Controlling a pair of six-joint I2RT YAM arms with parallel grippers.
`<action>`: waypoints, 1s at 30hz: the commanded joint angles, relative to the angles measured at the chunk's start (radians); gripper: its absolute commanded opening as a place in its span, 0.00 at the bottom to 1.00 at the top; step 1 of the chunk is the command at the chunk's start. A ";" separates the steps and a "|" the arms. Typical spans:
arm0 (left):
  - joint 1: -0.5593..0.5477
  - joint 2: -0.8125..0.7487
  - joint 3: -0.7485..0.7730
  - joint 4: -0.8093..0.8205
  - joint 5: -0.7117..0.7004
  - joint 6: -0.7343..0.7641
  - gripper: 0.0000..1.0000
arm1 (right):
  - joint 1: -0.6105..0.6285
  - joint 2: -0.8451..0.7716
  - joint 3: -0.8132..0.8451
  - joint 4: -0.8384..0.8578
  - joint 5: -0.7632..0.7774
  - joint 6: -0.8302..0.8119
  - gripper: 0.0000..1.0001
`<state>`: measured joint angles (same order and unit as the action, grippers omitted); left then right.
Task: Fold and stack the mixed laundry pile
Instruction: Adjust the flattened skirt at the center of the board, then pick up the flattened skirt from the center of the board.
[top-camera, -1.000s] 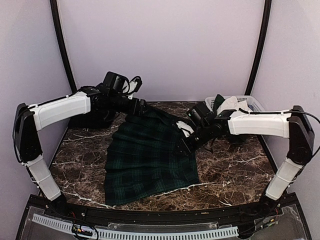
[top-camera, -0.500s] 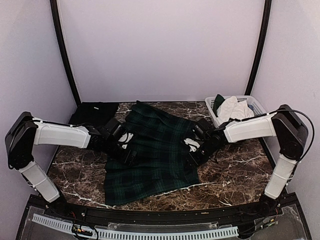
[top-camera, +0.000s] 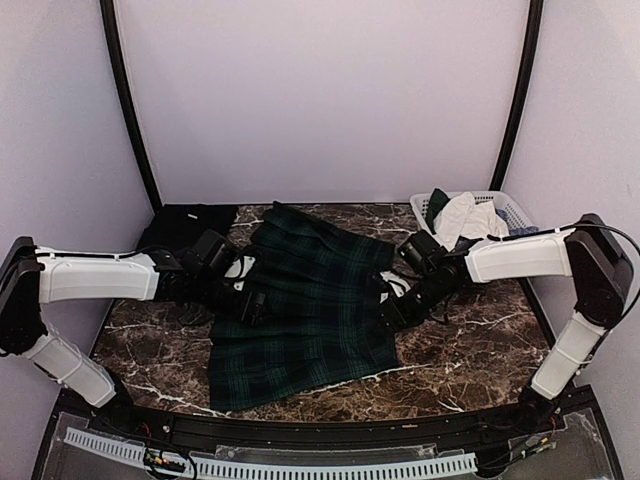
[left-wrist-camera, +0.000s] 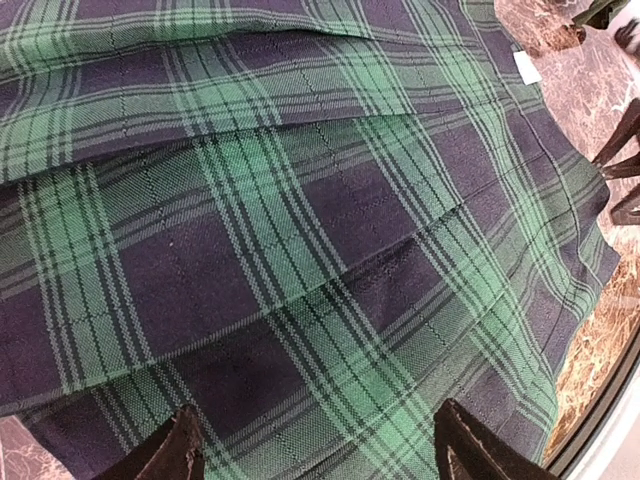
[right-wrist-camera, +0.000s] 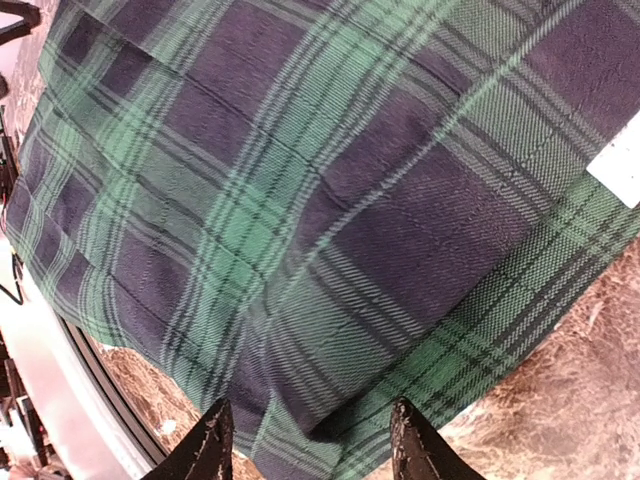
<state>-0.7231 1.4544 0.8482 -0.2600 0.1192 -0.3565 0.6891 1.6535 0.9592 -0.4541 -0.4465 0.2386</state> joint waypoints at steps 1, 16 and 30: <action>-0.009 -0.063 -0.009 -0.026 -0.009 -0.009 0.79 | -0.016 0.068 0.013 0.003 -0.081 -0.023 0.50; -0.065 -0.202 -0.057 -0.072 -0.061 -0.039 0.79 | -0.020 -0.154 -0.034 -0.142 -0.021 0.020 0.00; -0.468 -0.179 -0.033 -0.181 -0.212 -0.067 0.71 | 0.080 0.006 -0.042 -0.145 0.161 0.105 0.37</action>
<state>-1.1088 1.2884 0.8127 -0.3969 -0.0635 -0.4206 0.7536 1.7023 0.9291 -0.5358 -0.3973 0.3096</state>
